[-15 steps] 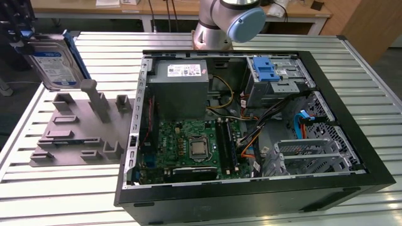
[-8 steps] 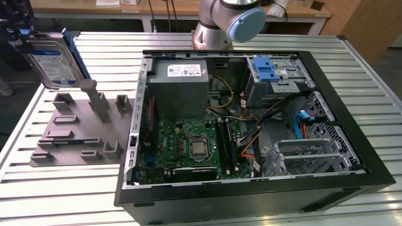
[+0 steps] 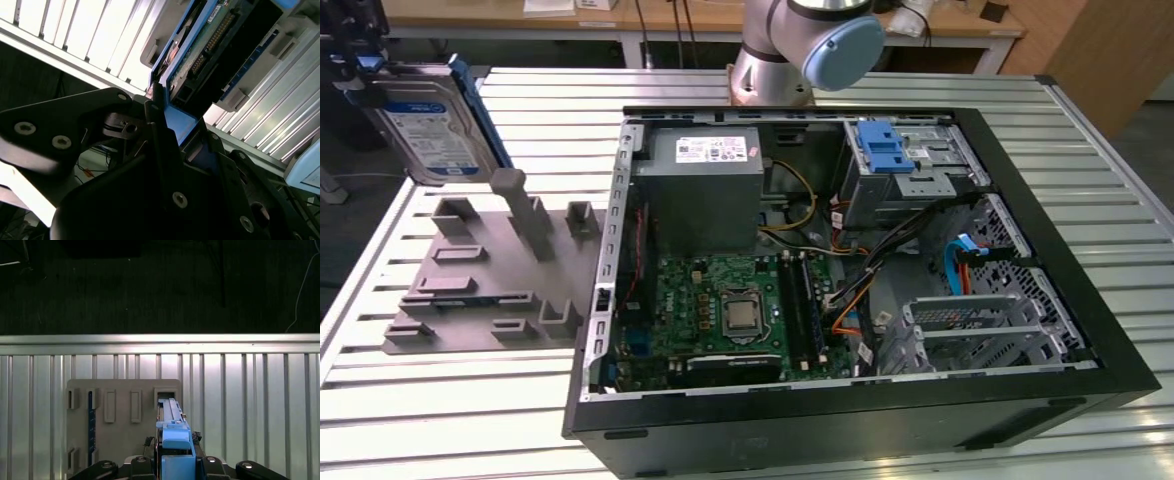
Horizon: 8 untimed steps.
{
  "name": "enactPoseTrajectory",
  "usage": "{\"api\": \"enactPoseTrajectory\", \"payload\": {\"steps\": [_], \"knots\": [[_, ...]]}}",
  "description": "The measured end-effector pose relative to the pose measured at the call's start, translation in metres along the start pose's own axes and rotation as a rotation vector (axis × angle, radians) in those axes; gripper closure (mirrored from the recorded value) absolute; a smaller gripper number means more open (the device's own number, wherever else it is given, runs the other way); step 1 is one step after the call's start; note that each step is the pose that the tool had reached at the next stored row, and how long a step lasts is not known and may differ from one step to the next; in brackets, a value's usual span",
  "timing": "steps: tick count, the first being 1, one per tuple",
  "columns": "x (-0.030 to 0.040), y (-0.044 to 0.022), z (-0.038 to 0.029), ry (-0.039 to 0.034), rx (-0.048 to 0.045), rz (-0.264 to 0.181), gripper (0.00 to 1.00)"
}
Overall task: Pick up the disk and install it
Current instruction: 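Pick up the disk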
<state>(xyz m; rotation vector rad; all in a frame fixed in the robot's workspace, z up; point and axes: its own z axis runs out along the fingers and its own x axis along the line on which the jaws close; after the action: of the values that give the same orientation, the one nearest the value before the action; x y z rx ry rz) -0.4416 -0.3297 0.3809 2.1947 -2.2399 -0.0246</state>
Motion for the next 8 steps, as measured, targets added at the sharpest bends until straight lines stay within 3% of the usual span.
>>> {"api": "enactPoseTrajectory", "payload": {"steps": [8], "knots": [[-0.0001, 0.0001, -0.0081, 0.0, 0.0, 0.0, 0.64]]}}
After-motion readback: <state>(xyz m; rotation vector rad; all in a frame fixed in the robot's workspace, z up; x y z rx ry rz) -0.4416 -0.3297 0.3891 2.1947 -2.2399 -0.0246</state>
